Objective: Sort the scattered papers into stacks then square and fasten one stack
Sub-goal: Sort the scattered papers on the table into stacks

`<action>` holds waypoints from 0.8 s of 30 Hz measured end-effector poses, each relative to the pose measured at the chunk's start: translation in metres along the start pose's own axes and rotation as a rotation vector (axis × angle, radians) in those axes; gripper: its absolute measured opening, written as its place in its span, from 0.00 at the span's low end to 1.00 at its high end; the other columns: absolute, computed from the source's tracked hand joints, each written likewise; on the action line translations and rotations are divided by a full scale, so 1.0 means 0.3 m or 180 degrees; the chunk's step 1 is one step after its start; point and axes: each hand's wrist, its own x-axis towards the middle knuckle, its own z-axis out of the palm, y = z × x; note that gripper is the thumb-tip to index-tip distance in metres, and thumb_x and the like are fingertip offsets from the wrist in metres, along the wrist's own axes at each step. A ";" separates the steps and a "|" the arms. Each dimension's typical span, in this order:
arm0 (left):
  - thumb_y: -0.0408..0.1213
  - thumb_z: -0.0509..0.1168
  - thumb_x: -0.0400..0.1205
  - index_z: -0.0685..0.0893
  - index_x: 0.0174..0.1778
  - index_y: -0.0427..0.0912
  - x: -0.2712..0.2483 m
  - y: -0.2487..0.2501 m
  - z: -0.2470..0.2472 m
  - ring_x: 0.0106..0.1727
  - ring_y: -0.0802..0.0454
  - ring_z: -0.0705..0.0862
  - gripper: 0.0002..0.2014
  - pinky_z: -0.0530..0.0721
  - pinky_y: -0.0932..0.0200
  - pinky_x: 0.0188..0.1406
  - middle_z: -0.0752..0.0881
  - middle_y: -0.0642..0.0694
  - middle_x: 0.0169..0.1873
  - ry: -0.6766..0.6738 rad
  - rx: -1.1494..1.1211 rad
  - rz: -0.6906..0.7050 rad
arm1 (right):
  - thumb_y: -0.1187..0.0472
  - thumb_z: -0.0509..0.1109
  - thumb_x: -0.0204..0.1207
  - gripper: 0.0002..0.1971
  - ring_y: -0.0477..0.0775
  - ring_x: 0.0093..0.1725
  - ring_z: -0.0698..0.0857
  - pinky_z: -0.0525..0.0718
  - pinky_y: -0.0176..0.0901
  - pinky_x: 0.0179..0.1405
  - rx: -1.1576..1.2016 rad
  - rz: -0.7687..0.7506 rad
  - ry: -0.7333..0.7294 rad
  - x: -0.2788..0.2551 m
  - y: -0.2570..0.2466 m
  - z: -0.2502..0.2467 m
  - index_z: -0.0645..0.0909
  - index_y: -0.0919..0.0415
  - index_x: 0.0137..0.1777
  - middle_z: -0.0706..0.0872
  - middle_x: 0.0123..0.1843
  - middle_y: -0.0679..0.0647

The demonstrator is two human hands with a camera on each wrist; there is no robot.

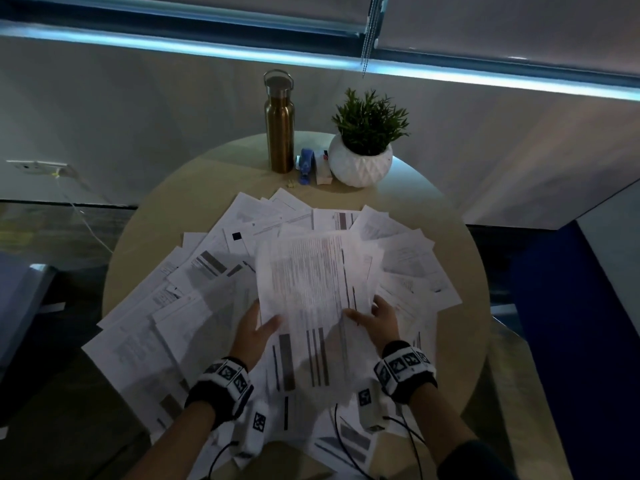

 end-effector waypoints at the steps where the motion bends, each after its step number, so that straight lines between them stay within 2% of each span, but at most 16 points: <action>1: 0.36 0.65 0.80 0.79 0.63 0.50 -0.011 0.025 -0.007 0.55 0.69 0.84 0.15 0.79 0.76 0.53 0.87 0.63 0.53 0.0149 -0.0003 0.0095 | 0.66 0.78 0.68 0.15 0.63 0.55 0.87 0.86 0.64 0.56 -0.0022 -0.0368 0.0086 -0.015 -0.022 -0.004 0.82 0.59 0.54 0.88 0.53 0.59; 2: 0.36 0.67 0.79 0.82 0.56 0.47 -0.018 0.048 -0.013 0.50 0.66 0.86 0.10 0.80 0.74 0.48 0.89 0.62 0.46 0.0332 -0.0013 0.0234 | 0.65 0.76 0.71 0.10 0.61 0.52 0.88 0.87 0.65 0.53 0.0051 -0.0705 0.0191 -0.031 -0.045 0.001 0.84 0.57 0.51 0.89 0.50 0.59; 3: 0.37 0.67 0.78 0.83 0.48 0.41 -0.026 0.072 -0.016 0.44 0.61 0.86 0.06 0.80 0.74 0.43 0.88 0.59 0.40 0.0589 -0.0022 0.0389 | 0.63 0.73 0.74 0.08 0.59 0.51 0.88 0.88 0.63 0.53 0.0241 -0.0981 0.0241 -0.052 -0.074 0.011 0.84 0.58 0.52 0.90 0.50 0.59; 4: 0.39 0.67 0.77 0.82 0.45 0.36 -0.036 0.095 -0.014 0.41 0.58 0.84 0.08 0.79 0.74 0.40 0.87 0.54 0.37 0.0838 -0.0050 0.0544 | 0.61 0.70 0.76 0.09 0.57 0.53 0.88 0.89 0.59 0.52 0.0490 -0.1162 0.0219 -0.073 -0.098 0.026 0.82 0.59 0.56 0.89 0.52 0.58; 5: 0.38 0.67 0.77 0.82 0.48 0.35 -0.045 0.115 -0.004 0.41 0.59 0.85 0.10 0.80 0.75 0.40 0.86 0.52 0.39 0.0949 -0.0164 0.0600 | 0.60 0.68 0.78 0.11 0.53 0.54 0.87 0.90 0.52 0.51 0.0670 -0.1269 0.0135 -0.093 -0.117 0.045 0.79 0.58 0.60 0.88 0.55 0.56; 7: 0.32 0.70 0.76 0.79 0.60 0.42 -0.060 0.147 0.025 0.48 0.69 0.86 0.17 0.82 0.75 0.48 0.85 0.56 0.49 0.0891 -0.0356 0.0557 | 0.62 0.68 0.78 0.15 0.39 0.53 0.86 0.89 0.38 0.45 0.0808 -0.1255 -0.0179 -0.130 -0.150 0.089 0.73 0.51 0.62 0.84 0.56 0.48; 9: 0.28 0.71 0.75 0.74 0.68 0.44 -0.072 0.143 0.047 0.54 0.69 0.83 0.25 0.82 0.70 0.56 0.83 0.58 0.56 0.0770 -0.0188 0.0448 | 0.66 0.71 0.74 0.21 0.31 0.48 0.84 0.87 0.33 0.40 0.0480 -0.1184 -0.0418 -0.126 -0.150 0.123 0.69 0.50 0.62 0.81 0.53 0.41; 10: 0.27 0.70 0.76 0.73 0.69 0.43 -0.074 0.135 0.040 0.57 0.64 0.82 0.26 0.80 0.66 0.59 0.82 0.55 0.58 0.0820 -0.0151 0.0413 | 0.66 0.71 0.74 0.21 0.33 0.47 0.84 0.87 0.35 0.40 0.0251 -0.1214 -0.0380 -0.110 -0.149 0.128 0.69 0.52 0.62 0.81 0.51 0.41; 12: 0.27 0.69 0.77 0.75 0.67 0.41 -0.076 0.102 -0.012 0.60 0.52 0.81 0.22 0.79 0.58 0.59 0.82 0.47 0.60 0.1034 -0.0131 0.0354 | 0.65 0.66 0.78 0.13 0.45 0.42 0.87 0.87 0.44 0.40 -0.0033 -0.1334 -0.0143 -0.068 -0.152 0.111 0.72 0.57 0.60 0.86 0.45 0.46; 14: 0.28 0.68 0.77 0.77 0.67 0.37 -0.086 0.064 -0.086 0.62 0.43 0.81 0.21 0.78 0.51 0.60 0.82 0.42 0.61 0.1290 -0.0101 0.0242 | 0.63 0.62 0.82 0.06 0.55 0.38 0.87 0.84 0.40 0.37 -0.0137 -0.1248 0.0106 -0.006 -0.136 0.059 0.74 0.59 0.57 0.88 0.41 0.54; 15: 0.28 0.68 0.78 0.77 0.67 0.35 -0.094 0.046 -0.121 0.64 0.40 0.80 0.20 0.77 0.50 0.60 0.81 0.41 0.61 0.1405 -0.0057 0.0137 | 0.62 0.64 0.81 0.07 0.56 0.42 0.87 0.83 0.38 0.38 -0.0351 -0.1106 0.0267 0.038 -0.117 0.020 0.75 0.60 0.57 0.87 0.43 0.56; 16: 0.28 0.68 0.78 0.77 0.67 0.34 -0.103 0.024 -0.154 0.65 0.37 0.79 0.20 0.75 0.51 0.60 0.81 0.40 0.62 0.1518 -0.0028 0.0007 | 0.61 0.69 0.77 0.12 0.59 0.49 0.87 0.84 0.42 0.44 -0.0739 -0.0853 0.0438 0.085 -0.091 -0.023 0.76 0.62 0.59 0.86 0.48 0.58; 17: 0.27 0.67 0.78 0.76 0.68 0.33 -0.113 0.001 -0.185 0.65 0.36 0.79 0.21 0.74 0.52 0.60 0.81 0.38 0.63 0.1616 0.0011 -0.0124 | 0.59 0.75 0.72 0.21 0.63 0.58 0.83 0.84 0.50 0.53 -0.1232 -0.0462 0.0558 0.131 -0.061 -0.067 0.74 0.63 0.62 0.83 0.55 0.60; 19: 0.28 0.67 0.78 0.74 0.71 0.33 -0.139 -0.038 -0.238 0.67 0.35 0.77 0.23 0.72 0.51 0.62 0.78 0.34 0.68 0.1714 0.0066 -0.0337 | 0.56 0.82 0.62 0.40 0.66 0.72 0.71 0.74 0.65 0.67 -0.2314 0.0302 0.0548 0.191 -0.016 -0.145 0.66 0.63 0.71 0.72 0.70 0.62; 21: 0.30 0.67 0.79 0.72 0.72 0.35 -0.165 -0.074 -0.280 0.68 0.36 0.76 0.25 0.72 0.47 0.67 0.77 0.34 0.69 0.1742 0.0125 -0.0529 | 0.54 0.85 0.57 0.51 0.65 0.76 0.62 0.66 0.69 0.72 -0.2937 0.0467 0.0313 0.219 0.010 -0.191 0.58 0.62 0.75 0.63 0.76 0.59; 24: 0.30 0.66 0.79 0.72 0.72 0.35 -0.193 -0.117 -0.318 0.68 0.35 0.75 0.24 0.71 0.43 0.70 0.76 0.33 0.70 0.1874 0.0150 -0.0781 | 0.51 0.87 0.51 0.55 0.64 0.76 0.61 0.61 0.73 0.72 -0.3220 0.0355 0.0067 0.248 0.028 -0.219 0.58 0.56 0.75 0.63 0.75 0.56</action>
